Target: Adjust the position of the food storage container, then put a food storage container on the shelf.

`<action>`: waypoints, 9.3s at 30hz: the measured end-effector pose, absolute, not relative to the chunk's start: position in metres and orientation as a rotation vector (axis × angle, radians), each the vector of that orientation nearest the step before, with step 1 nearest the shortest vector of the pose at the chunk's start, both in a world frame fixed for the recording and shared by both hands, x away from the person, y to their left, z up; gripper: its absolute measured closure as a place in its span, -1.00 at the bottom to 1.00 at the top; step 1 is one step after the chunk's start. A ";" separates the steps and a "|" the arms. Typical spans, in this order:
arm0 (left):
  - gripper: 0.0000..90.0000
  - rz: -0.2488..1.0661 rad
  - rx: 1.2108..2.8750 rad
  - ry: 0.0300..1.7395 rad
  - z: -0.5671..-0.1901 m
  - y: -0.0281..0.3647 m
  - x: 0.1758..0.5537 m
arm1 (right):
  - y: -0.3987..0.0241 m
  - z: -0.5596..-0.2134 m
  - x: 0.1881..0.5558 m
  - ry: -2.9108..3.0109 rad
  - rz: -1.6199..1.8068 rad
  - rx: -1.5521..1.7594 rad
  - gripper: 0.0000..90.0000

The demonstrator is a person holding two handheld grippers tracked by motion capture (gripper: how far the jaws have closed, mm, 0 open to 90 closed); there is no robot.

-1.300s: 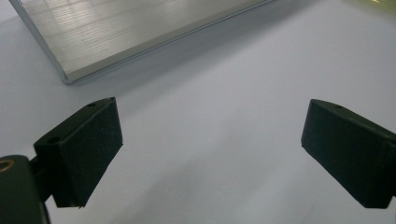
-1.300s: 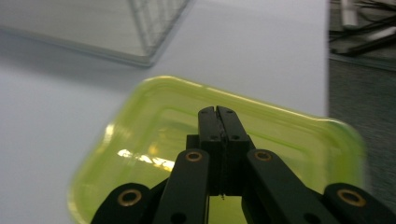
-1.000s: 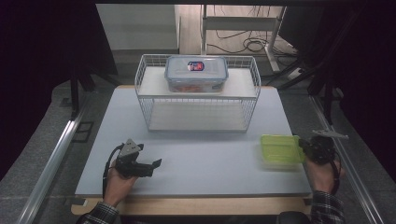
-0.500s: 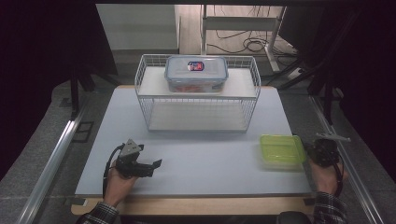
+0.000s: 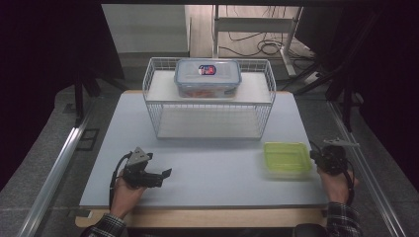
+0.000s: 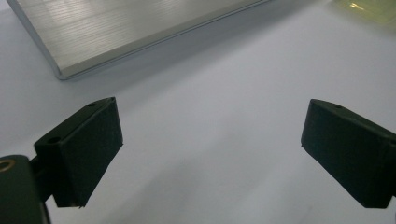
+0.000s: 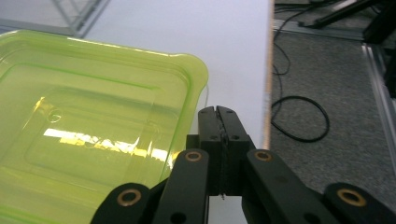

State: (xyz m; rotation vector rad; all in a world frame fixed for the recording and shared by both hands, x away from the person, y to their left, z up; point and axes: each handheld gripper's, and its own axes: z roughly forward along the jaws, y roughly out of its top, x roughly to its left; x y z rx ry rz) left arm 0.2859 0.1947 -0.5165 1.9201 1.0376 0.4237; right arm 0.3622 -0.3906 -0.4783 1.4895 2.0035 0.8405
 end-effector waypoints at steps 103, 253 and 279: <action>-0.87 0.493 1.987 1.016 -0.521 0.195 0.261 | -0.253 -0.476 0.341 2.360 1.129 1.162 -0.38; -0.89 0.501 1.969 1.024 -0.521 0.195 0.262 | -0.213 -0.284 0.409 2.297 1.883 1.499 0.79; -0.89 0.490 1.972 1.015 -0.521 0.195 0.262 | -0.178 -0.255 0.445 2.144 1.892 1.540 0.79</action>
